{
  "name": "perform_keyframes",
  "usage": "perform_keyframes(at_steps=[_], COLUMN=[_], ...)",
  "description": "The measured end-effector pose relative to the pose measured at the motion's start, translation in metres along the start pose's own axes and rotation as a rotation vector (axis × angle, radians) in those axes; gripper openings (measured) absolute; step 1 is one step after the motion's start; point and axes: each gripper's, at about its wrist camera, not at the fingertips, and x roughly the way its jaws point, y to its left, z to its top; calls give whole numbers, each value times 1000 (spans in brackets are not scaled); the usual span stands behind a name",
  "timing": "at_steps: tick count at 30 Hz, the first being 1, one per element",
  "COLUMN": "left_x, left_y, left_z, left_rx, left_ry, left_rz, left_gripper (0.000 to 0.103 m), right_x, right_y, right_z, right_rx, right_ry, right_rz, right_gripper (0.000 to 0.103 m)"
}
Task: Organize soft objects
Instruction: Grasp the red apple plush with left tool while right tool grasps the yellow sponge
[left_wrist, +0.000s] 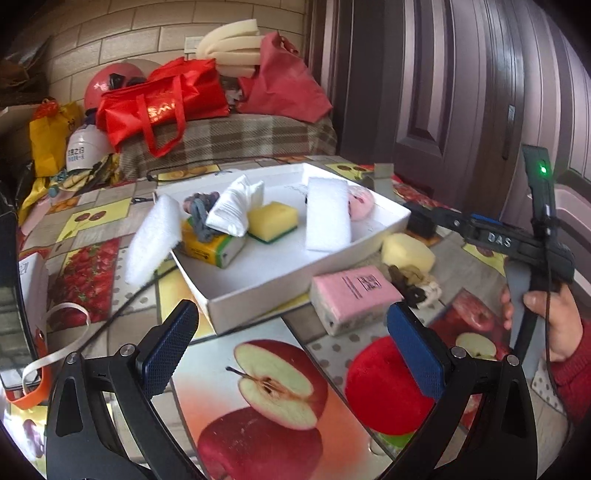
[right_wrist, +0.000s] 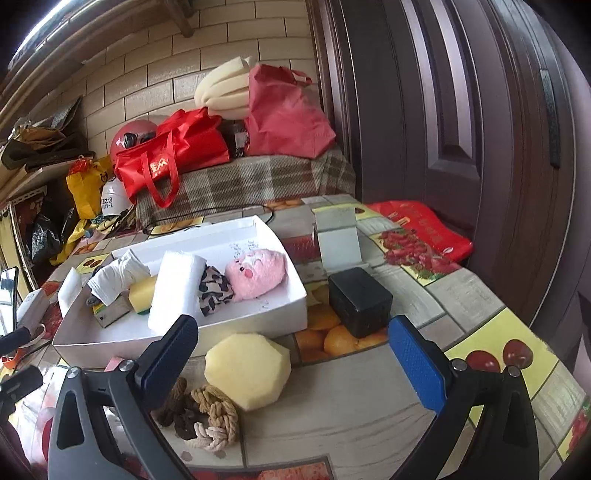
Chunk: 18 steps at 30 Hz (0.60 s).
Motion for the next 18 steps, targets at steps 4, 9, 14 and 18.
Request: perform_keyframes(at_steps=[4,9,14,18], left_x=[-1,2,9,16], left_y=[-16,-34,-49,-49], left_z=[-4,-7,-10,-12], left_rx=[64,144,216,219], left_ry=[22,69,114,151], left_rz=[-48,-126,-108,-116], left_gripper=[103,103,103,102], right_x=[15,36,53,57], right_y=[3,11,11,13], right_z=[-3,-8,-13,-15], right_rx=[-8,-51,-50,-61], right_ry=[95,223,334,370], right_rz=[36,59,61,74], right_gripper=[103,103,102,97])
